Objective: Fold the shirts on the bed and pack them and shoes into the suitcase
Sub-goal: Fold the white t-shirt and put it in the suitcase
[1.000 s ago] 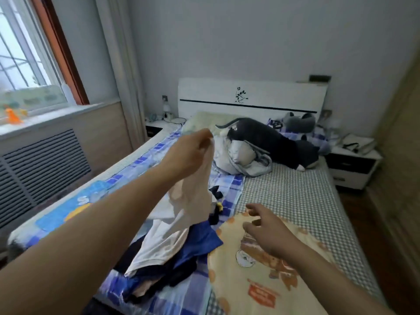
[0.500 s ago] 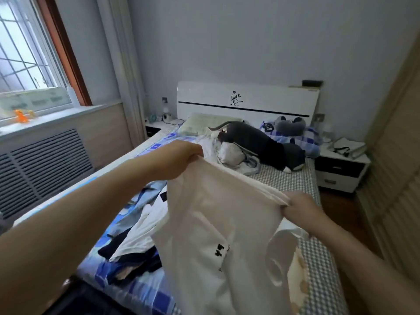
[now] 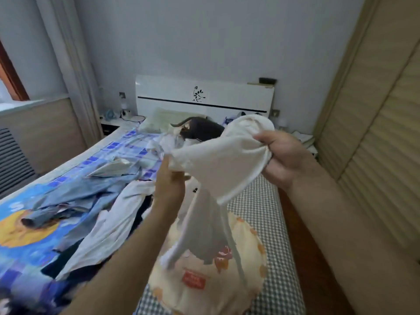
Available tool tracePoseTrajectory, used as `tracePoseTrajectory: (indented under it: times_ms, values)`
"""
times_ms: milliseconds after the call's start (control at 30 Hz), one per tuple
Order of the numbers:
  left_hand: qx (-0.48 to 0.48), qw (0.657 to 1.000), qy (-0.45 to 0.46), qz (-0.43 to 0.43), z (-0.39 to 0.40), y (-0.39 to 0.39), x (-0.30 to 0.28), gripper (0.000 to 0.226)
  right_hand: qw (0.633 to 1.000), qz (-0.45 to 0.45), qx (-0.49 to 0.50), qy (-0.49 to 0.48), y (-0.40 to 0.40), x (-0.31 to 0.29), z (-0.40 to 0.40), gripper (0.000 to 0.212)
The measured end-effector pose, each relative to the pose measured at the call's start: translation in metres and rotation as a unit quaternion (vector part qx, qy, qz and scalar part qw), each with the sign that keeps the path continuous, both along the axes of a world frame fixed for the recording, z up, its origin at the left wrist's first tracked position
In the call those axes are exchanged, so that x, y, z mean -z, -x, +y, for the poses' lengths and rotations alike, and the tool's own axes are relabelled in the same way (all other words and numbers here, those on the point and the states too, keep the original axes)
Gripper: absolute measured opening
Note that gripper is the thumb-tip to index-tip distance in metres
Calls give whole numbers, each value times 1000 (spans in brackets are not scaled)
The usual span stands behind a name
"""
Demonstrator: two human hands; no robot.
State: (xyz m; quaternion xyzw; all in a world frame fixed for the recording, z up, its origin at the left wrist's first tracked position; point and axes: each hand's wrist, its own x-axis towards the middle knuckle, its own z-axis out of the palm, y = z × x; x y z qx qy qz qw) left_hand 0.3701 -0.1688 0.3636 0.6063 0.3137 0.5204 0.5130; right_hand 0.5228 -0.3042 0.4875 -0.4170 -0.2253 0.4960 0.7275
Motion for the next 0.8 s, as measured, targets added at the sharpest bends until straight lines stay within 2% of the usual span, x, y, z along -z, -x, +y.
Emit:
tracePoseTrajectory:
  times_ms: [33,67,133,167,267,333,467,500,567,667,733,800]
  values:
    - [23,999,29,-12,-29,11,30,31,1000,31,-3,-7,-4,-1,1,34]
    - [51,998,44,20,-50,16,56,45,998,57,-3,-14,-6,0,3,34]
    - [99,984,30,148,-66,4,93,79,997,75,-4,-17,-8,1,9,32]
    - [102,976,21,190,-66,-10,105,83,997,75,-3,-11,-7,2,12,29]
    - [24,962,18,271,-41,-50,125,53,998,68,2,8,-3,6,25,26]
    - [-25,930,2,366,-22,-52,140,32,997,67,27,17,-11,14,30,28]
    - [-43,872,-14,488,12,15,186,17,985,109,121,62,-74,48,31,30]
    - [-47,853,-5,519,18,37,195,13,977,115,144,106,-94,63,29,31]
    - [-60,838,24,542,25,80,202,14,956,103,191,197,-130,99,27,32]
    - [-111,836,59,534,25,129,194,23,945,58,190,260,-165,140,31,23]
    - [-156,850,66,499,23,143,174,28,950,56,185,245,-177,152,41,25]
    - [-204,889,71,405,19,143,141,33,953,41,204,221,-173,160,49,39]
